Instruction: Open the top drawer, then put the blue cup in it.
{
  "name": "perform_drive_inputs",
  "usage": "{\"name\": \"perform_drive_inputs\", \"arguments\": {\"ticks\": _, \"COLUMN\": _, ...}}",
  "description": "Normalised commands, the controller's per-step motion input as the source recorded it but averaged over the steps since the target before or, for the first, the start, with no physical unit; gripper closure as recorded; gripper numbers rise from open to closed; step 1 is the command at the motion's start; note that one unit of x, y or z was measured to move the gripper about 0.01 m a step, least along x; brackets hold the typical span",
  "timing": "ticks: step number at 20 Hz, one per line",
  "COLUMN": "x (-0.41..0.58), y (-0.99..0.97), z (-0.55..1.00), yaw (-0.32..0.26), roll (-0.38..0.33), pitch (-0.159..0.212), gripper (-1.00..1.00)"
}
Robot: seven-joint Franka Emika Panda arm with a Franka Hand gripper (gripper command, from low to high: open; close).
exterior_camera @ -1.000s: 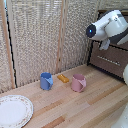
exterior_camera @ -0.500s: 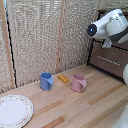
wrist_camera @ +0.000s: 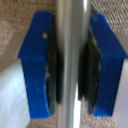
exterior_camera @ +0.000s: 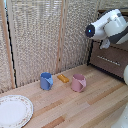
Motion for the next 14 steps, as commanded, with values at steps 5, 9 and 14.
{"name": "perform_drive_inputs", "arguments": {"ticks": 5, "x": 0.309, "y": 0.83, "z": 0.00, "yaw": -0.051, "roll": 0.089, "pitch": -0.071, "gripper": 1.00}}
{"name": "perform_drive_inputs", "arguments": {"ticks": 9, "x": 0.309, "y": 0.89, "z": 0.00, "yaw": -0.066, "roll": 0.003, "pitch": 0.010, "gripper": 1.00}}
{"name": "perform_drive_inputs", "arguments": {"ticks": 14, "x": 0.150, "y": 0.86, "z": 0.01, "yaw": -0.112, "roll": 0.000, "pitch": 0.000, "gripper": 1.00}}
